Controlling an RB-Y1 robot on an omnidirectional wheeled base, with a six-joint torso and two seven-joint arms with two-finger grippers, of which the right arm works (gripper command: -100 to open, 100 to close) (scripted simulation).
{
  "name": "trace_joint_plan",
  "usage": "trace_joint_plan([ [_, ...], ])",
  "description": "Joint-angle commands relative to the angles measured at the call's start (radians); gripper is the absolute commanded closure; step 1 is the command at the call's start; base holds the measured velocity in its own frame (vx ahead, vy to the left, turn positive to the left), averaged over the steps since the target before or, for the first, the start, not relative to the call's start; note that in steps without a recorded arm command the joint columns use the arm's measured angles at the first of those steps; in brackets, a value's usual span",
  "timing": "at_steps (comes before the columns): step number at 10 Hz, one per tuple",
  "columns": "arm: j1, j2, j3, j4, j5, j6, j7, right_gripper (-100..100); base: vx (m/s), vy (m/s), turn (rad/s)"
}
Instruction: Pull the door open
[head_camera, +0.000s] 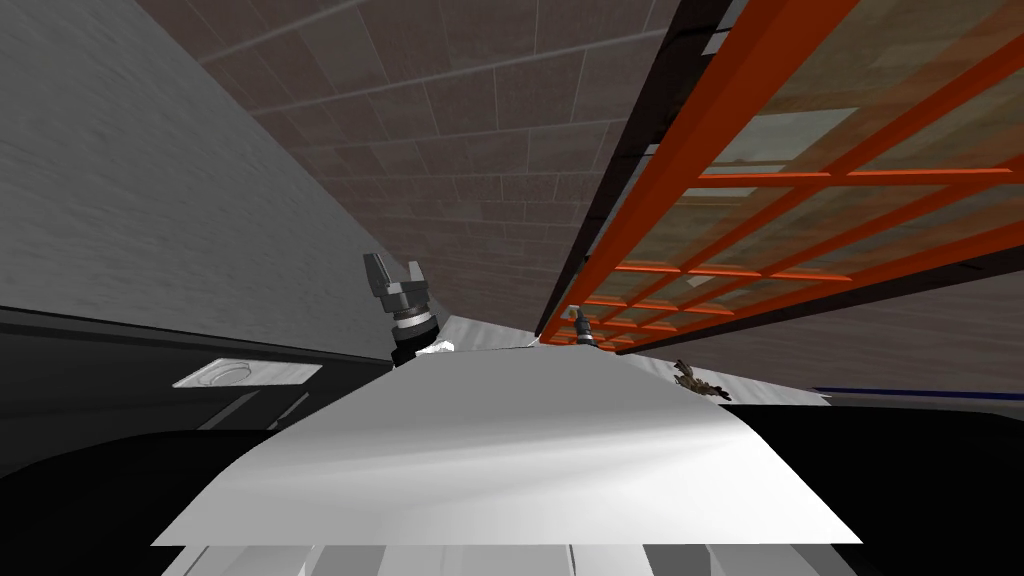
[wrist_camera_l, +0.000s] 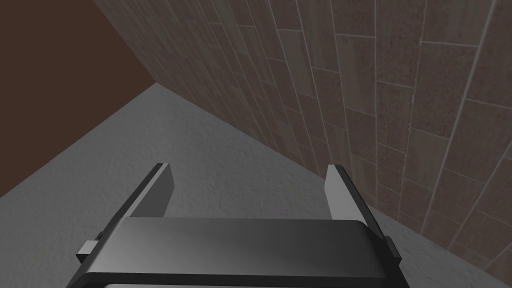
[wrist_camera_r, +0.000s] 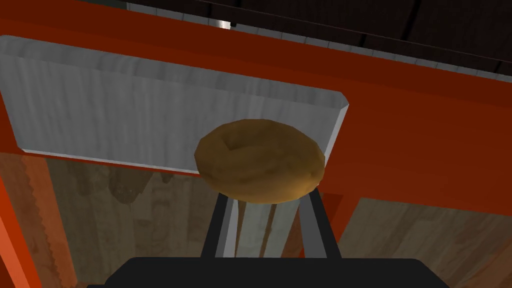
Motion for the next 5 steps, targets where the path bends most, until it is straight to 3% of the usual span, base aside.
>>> trace_joint_plan([
  [1, 0.001, 0.016, 0.024, -0.018, -0.002, 0.006, -0.033, 100, -0.037, -0.006, 0.020],
  [5, -0.017, 0.007, 0.070, -0.007, -0.059, 0.015, -0.143, 100, -0.051, -0.014, 0.023],
])
